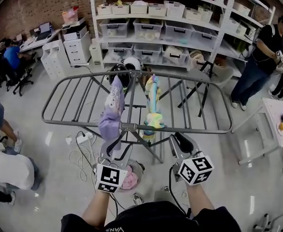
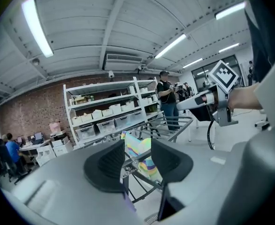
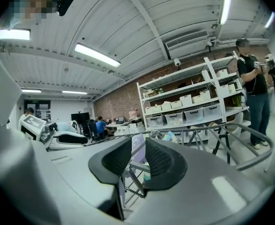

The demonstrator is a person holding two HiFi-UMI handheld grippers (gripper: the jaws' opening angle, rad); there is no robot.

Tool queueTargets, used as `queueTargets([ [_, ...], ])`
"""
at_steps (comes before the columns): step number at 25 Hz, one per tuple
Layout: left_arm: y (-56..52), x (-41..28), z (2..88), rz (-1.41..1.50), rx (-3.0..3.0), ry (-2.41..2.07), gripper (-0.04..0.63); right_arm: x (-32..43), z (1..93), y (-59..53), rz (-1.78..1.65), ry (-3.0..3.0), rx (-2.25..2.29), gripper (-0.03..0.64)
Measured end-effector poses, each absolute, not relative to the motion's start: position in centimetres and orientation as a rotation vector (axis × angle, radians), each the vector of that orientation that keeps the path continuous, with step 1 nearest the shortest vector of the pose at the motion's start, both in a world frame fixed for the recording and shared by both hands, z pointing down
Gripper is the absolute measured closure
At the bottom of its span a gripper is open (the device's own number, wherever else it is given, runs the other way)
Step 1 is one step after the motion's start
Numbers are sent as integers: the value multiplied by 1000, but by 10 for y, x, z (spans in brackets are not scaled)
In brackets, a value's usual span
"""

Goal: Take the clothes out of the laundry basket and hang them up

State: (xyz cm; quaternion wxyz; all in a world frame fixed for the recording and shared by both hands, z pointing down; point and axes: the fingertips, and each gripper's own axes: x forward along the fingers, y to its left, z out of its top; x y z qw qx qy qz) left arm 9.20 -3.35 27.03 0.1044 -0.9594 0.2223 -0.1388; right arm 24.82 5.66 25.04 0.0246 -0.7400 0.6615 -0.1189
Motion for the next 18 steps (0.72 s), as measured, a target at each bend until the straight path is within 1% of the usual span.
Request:
queueTargets([
  [4,-18,76,272,-406,-2845,672,422,233,254,80,-365,2047,-2313,545],
  [8,3,66,274,-395,-2867,698,424,222,255,102,-368,2060,-2282,611],
  [14,45,48,271,-335,-2880,801,546,198,259,137,-366,2173,-2220,611],
  [18,79,38,268,-324,-2887,862,583,184,264,164,-397,2235,-2182,612],
])
